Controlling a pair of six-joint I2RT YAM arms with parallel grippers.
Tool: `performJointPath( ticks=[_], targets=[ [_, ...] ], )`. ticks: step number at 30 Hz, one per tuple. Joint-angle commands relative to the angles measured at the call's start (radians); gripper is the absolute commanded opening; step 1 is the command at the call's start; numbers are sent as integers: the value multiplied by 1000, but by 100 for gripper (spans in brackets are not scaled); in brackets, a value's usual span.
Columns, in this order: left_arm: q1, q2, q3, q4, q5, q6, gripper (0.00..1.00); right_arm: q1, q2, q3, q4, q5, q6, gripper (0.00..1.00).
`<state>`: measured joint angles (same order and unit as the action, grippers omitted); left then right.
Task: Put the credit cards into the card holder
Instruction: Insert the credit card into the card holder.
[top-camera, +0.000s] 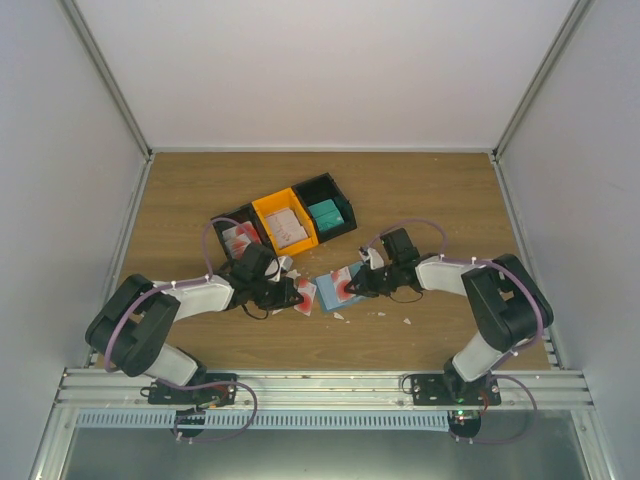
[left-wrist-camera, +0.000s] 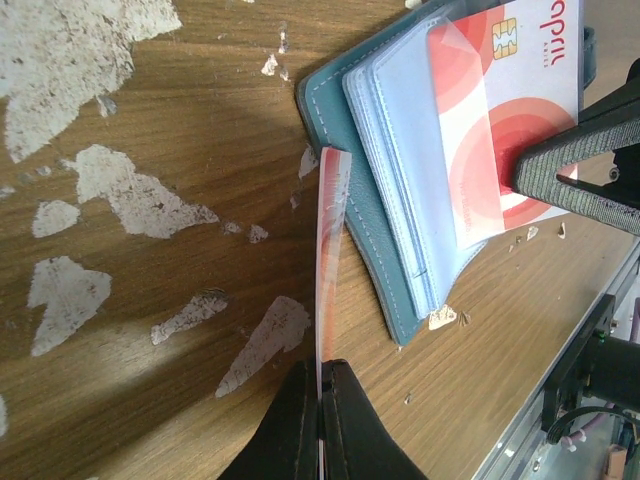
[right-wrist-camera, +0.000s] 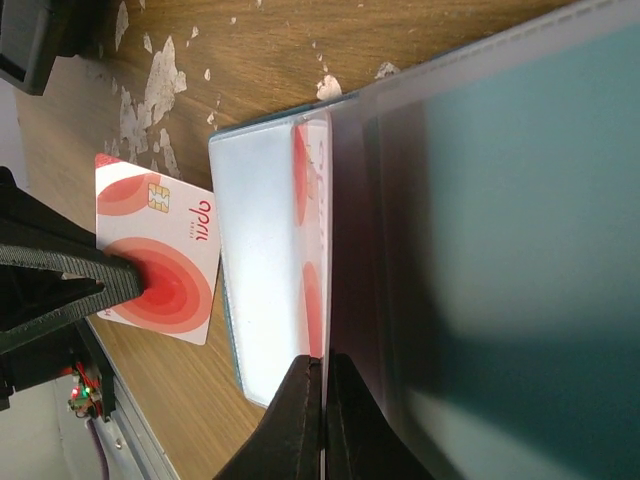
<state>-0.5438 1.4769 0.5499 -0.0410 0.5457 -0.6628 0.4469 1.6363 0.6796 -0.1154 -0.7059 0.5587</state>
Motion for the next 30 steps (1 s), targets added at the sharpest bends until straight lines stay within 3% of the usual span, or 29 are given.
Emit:
performJointPath(
  ticks=[1,10,19,30],
  targets=[
    [-7,15,8,9,-18,-2,0,-7,-10,-42,-86,36,23,0],
    [-8,24,21,15,-5,8,0,-11,41,-36,-36,-74,-8,1],
    [-12,22,-2,39,27,-7,0,3,37,-12,-38,-49,18,3],
    [-13,-2,-13,38,36,-14,0,56,-88,30,-165,198,57,47]
  ],
)
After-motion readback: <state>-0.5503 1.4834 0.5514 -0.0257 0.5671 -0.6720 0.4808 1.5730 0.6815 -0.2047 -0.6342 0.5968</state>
